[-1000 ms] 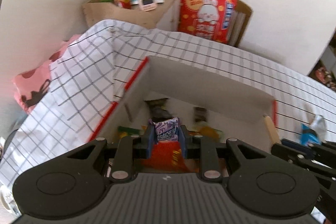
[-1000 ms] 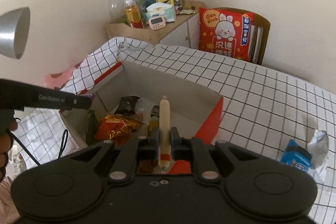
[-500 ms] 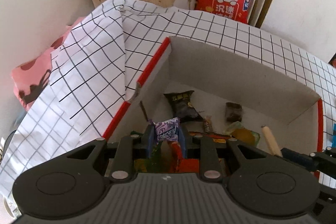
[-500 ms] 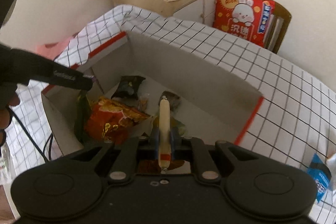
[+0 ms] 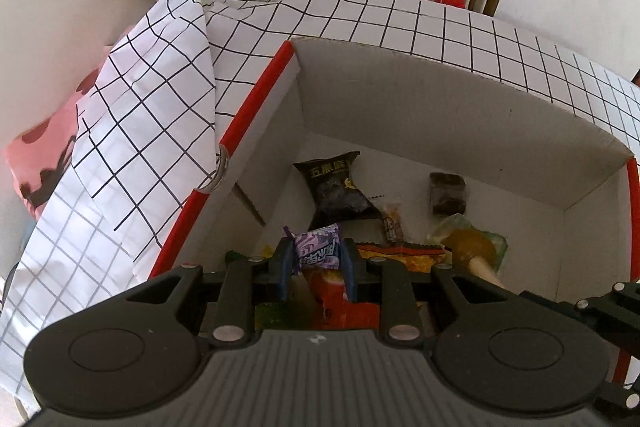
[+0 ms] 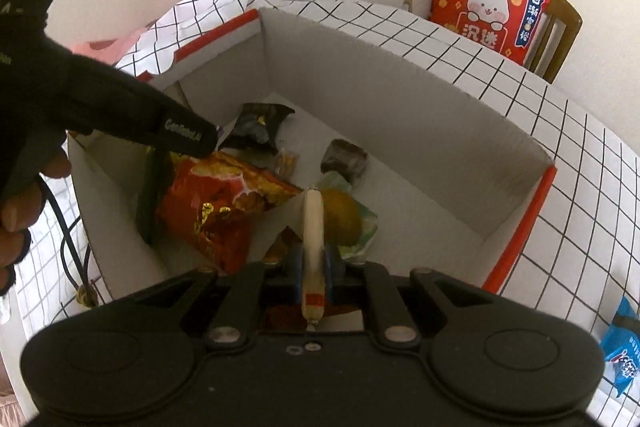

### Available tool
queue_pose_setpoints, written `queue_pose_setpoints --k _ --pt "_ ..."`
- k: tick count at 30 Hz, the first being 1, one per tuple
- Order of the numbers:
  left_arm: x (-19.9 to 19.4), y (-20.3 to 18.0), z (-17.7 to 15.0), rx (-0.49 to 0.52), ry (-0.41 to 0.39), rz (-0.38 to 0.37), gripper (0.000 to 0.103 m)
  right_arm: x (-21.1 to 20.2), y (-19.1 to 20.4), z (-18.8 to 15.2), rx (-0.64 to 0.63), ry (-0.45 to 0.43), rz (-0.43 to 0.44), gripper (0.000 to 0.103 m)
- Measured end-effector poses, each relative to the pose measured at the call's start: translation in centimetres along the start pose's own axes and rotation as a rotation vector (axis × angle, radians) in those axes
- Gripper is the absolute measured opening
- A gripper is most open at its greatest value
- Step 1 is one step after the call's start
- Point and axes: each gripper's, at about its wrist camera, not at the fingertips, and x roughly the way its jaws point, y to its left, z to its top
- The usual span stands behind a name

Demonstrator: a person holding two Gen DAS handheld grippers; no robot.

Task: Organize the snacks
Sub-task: 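Open both tools to drop the candy and stick into the box, then move both tools back toward the blue packet and clear bag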

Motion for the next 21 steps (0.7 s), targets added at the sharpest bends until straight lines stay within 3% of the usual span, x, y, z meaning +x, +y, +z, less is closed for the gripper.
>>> queue_pose_setpoints --k 9,21 --pt "-0.7 0.3 -0.3 -0.025 -0.005 -0.001 0.027 -0.7 -0.2 -0.2 0.011 -0.009 0.006 0.023" --pt "-3.4 1.2 -1.6 -0.086 -0.031 -0.072 0.028 -4.1 -0.6 -0.6 0.048 -0.066 0.028 0.043"
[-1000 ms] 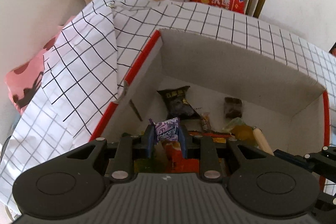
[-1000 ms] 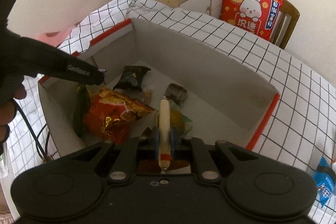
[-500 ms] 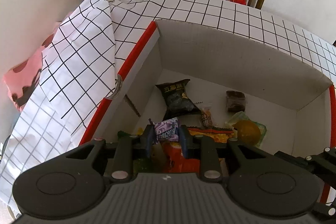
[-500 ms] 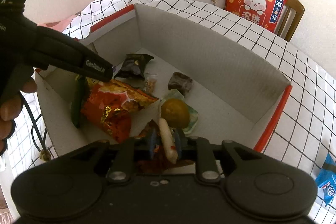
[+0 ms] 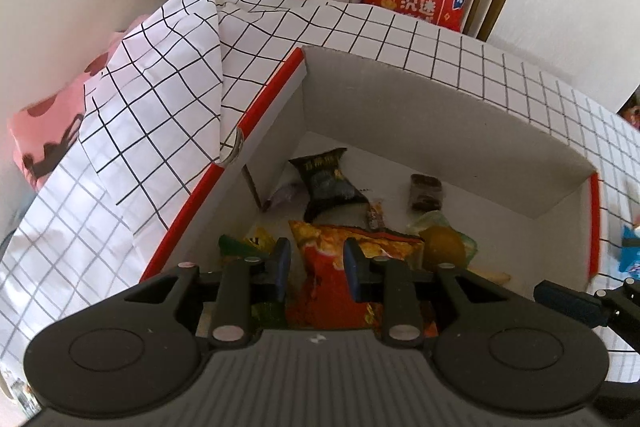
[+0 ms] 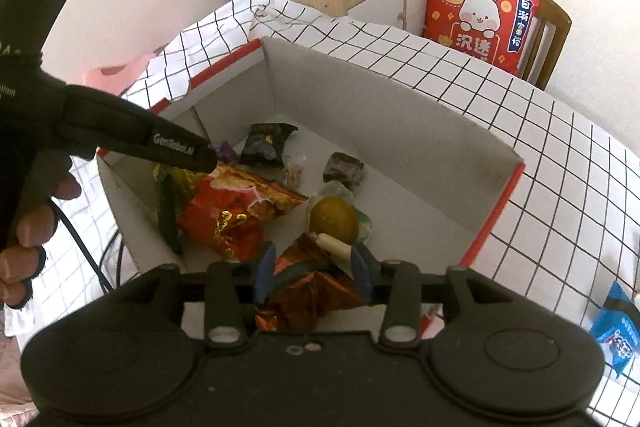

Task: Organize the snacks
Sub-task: 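Move both tools back toward the blue packet and clear bag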

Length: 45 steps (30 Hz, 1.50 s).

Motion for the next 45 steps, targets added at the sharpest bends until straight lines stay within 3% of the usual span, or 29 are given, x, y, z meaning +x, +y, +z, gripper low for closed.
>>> queue_pose_setpoints --k 9,15,17,19,26,34,45 --pt "-4.0 -0.4 -1.6 -0.016 -0.088 -0.051 0.030 -4.0 -0.4 -0.7 0.021 -0.072 0.027 0.058" --pt "-6.7 -1.5 -2.8 -0.002 -0.153 -0.084 0.030 -6.7 -0.8 -1.5 0.040 -0.115 0.037 0.062" --pt "-7.7 -2.1 -3.2 0.009 -0.174 -0.099 0.034 -7.6 -0.9 -1.8 0.036 -0.136 0.038 0.063" --pt "-8.7 -2.7 -3.8 0.011 -0.198 -0.115 0.057 -8.8 -0.9 -2.2 0.030 -0.158 0.033 0.064" --pt "-11.5 -5.5 -5.9 0.043 -0.255 -0.158 0.059 -12.3 -2.3 -3.7 0.061 -0.234 0.036 0.075" --pt "-13.6 -9.8 -8.8 0.096 -0.314 -0.193 0.071 -15.9 -5.8 -6.8 0.121 -0.282 0.018 0.085" --pt "-13.6 -16.5 -10.9 0.109 -0.286 -0.263 0.074 -19.0 -12.8 -11.1 0.267 -0.328 -0.096 0.102"
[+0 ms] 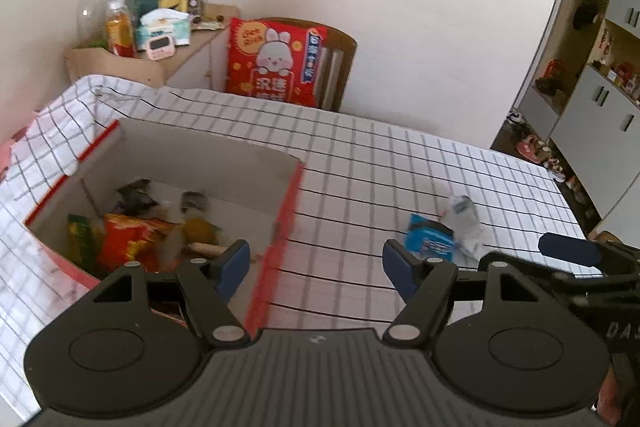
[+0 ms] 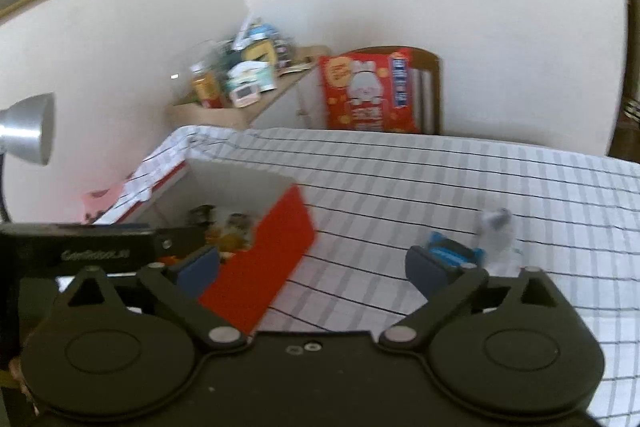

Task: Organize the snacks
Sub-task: 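Move both tools back toward the blue packet and clear bag, then grasp the blue biscuit packet with the left tool while the right tool grasps the clear bag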

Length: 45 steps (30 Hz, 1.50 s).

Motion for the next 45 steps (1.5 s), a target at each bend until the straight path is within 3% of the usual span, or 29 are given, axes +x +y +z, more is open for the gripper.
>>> queue_pose_setpoints --k 6,15,22,28,34,45 --pt "1.9 -3.8 -0.7 -0.021 0.032 -0.015 0.077 -0.8 -4.0 -0.7 0.025 -0.010 -0.053 0.102" --pt "6.2 -8.6 -0.8 -0.038 0.086 0.028 0.077 -0.4 -10.2 -0.3 0.024 -0.001 -0.108 0.103" --pt "11.3 -10.8 0.0 -0.085 0.204 0.047 0.077 2.1 -14.5 0.9 0.072 0.055 -0.145 0.101" --pt "15.2 -11.3 0.7 -0.179 0.306 0.075 0.077 5.3 -17.3 1.5 0.123 0.121 -0.162 0.097" --pt "18.6 -11.0 1.8 -0.336 0.372 0.084 0.077 8.7 -19.3 2.3 0.207 0.173 -0.152 0.091" --pt "23.6 -11.2 1.9 -0.561 0.444 0.107 0.077 13.0 -21.7 2.1 0.372 0.238 -0.127 0.070"
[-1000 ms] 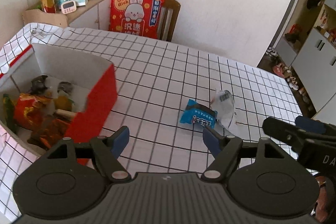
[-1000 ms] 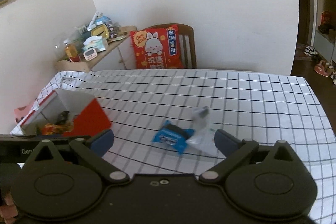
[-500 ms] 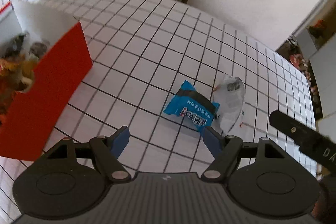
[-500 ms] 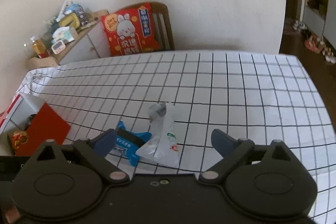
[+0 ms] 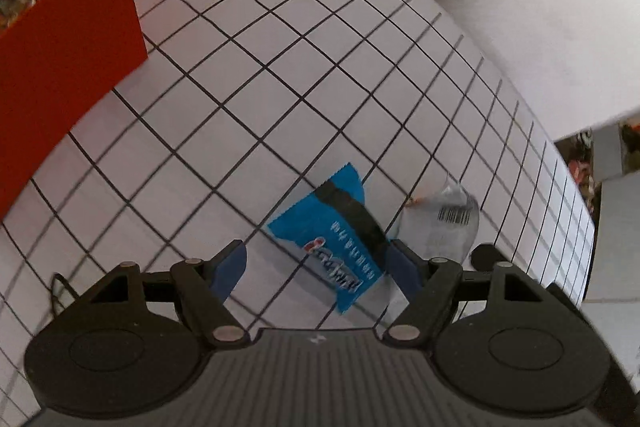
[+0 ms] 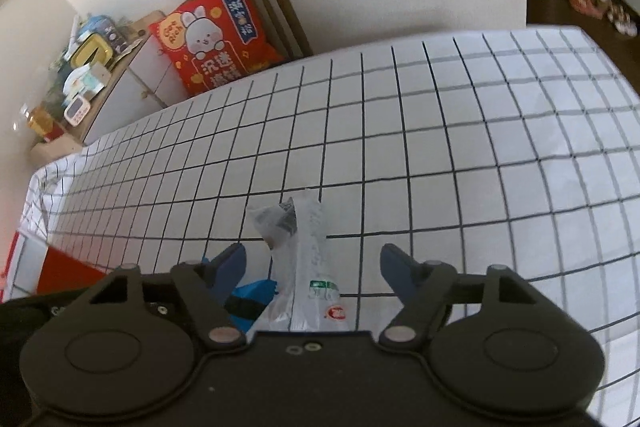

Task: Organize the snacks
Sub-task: 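Grasp the blue biscuit packet with the left tool while the right tool grasps the clear bag, then carry the blue packet and clear bag over the red box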

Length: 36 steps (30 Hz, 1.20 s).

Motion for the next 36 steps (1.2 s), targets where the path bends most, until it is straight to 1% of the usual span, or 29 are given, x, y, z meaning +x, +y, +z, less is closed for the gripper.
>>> queue_pose_setpoints --k 4,6,10,12,15,20,21,22,24,25,27,30,36 --pt "0.9 -0.6 0.4 -0.032 0.000 0.004 0.076 1.1 0.0 0.1 0.020 0.014 0.019 0.065" --pt "1.3 -0.9 0.7 -0.042 -0.001 0.014 0.076 1.6 0.0 0.3 0.024 0.016 0.023 0.060" --pt "2.3 -1.0 0.8 -0.039 0.009 0.032 0.076 2.5 -0.3 0.4 0.030 0.026 0.014 0.057" --pt "2.6 -0.9 0.7 -0.042 0.010 0.023 0.076 2.8 -0.5 0.3 0.035 0.035 0.021 0.051" --pt "2.9 -1.0 0.5 -0.020 0.008 0.028 0.075 3.2 -0.6 0.0 0.029 0.046 0.028 0.046" --pt "3.1 -1.3 0.3 0.039 0.009 0.009 0.057 3.5 -0.9 -0.7 0.025 0.069 0.035 0.042" --pt "3.1 -1.3 0.3 0.048 0.013 -0.004 0.053 3.6 -0.9 -0.8 0.029 0.075 0.042 0.039" --pt "3.0 -1.3 0.2 0.055 0.016 -0.015 0.046 3.5 -0.9 -1.0 0.029 0.078 0.048 0.037" --pt "2.8 -1.5 -0.1 0.086 0.013 -0.018 0.041 3.3 -0.8 -1.2 0.021 0.069 0.048 0.033" --pt "2.6 -1.6 -0.3 0.103 0.008 -0.008 0.040 3.2 -0.8 -1.4 0.011 0.066 0.045 0.032" --pt "2.5 -1.6 -0.4 0.121 0.005 -0.002 0.039 2.9 -0.6 -1.8 -0.012 0.061 0.040 0.028" --pt "2.2 -1.5 -0.6 0.148 0.003 0.004 0.038 2.4 -0.2 -2.3 -0.043 0.051 0.036 0.024" --pt "1.2 -0.6 -1.6 0.199 0.005 0.021 0.038 1.0 -0.3 -3.3 -0.048 0.040 0.022 0.023"
